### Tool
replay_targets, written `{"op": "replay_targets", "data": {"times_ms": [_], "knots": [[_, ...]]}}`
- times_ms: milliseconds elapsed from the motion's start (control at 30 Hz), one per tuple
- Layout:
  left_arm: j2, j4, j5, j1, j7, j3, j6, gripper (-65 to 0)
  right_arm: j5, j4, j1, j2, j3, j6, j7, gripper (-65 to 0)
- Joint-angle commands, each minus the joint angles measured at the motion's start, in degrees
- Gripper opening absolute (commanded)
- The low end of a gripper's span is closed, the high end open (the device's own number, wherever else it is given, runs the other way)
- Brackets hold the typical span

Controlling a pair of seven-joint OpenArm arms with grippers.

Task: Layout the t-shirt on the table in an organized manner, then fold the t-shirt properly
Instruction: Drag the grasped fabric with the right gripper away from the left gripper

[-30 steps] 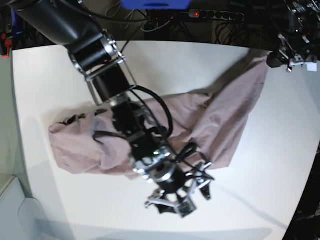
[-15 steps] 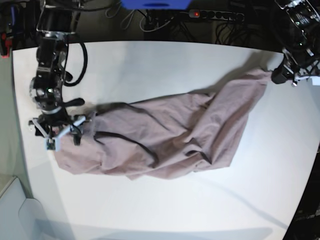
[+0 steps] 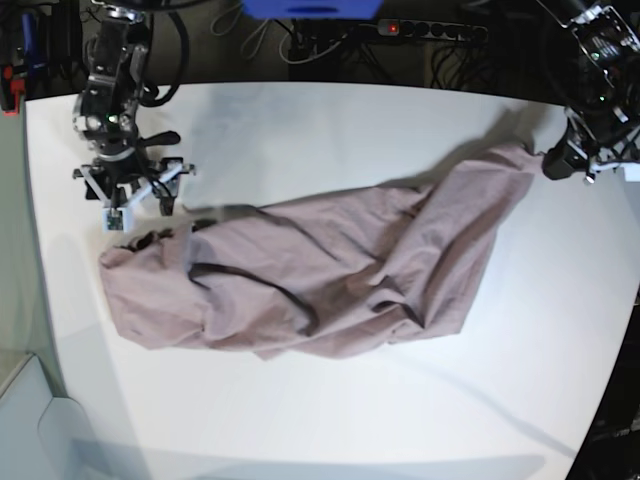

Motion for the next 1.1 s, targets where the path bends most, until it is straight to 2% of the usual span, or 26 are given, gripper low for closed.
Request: {"op": "replay_targets", "data": {"times_ms": [0, 200, 300, 400, 600, 667, 867, 967, 1067], "knots": [[-1.0, 0.9, -1.6, -0.3, -0.3, -0.3, 0.7, -64.7, 0.7, -0.2, 2.0, 0.5, 0.1, 0.0, 2.8, -21.4], [-1.0, 0.9, -1.6, 0.0, -0.4, -0.3, 0.7, -64.7, 5.0, -8.8, 6.4, 2.6, 0.1, 0.0, 7.2, -21.8], [-1.0, 0.9, -1.6, 0.1, -0.4, -0.3, 0.7, -64.8, 5.0, -13.2, 9.4, 3.8, 0.1, 0.0, 7.2, -26.7], [-1.0, 0.9, -1.6, 0.1, -0.4, -0.3, 0.7, -64.8, 5.0, -16.6, 11.4, 4.8, 0.2, 0.0, 7.2, -36.8], [-1.0, 0.9, -1.6, 0.1, -0.4, -0.3, 0.7, -64.8, 5.0, -17.0, 12.2, 5.7, 0.5, -0.2, 7.2, -65.0], [-1.0, 0.9, -1.6, 0.0, -0.4, -0.3, 0.7, -64.8, 4.8, -15.9, 12.9, 5.9, 0.8, -0.2, 7.2, -65.0], [-2.6, 0.9, -1.6, -0.5, -0.4, -3.2, 0.6, -64.8, 4.7, -3.3, 10.8, 6.0, 10.0, -0.2, 6.7, -65.0], [-2.8, 0.9, -1.7, -2.1, -0.3, -4.8, 0.5, -64.8, 4.7, 1.9, 10.7, 8.3, 11.6, -0.2, 6.6, -65.0], [-4.6, 0.9, -1.7, -3.3, 0.0, -6.4, 0.5, -64.8, 4.7, 5.0, 10.7, 10.1, 11.5, -0.2, 6.6, -65.0]]}}
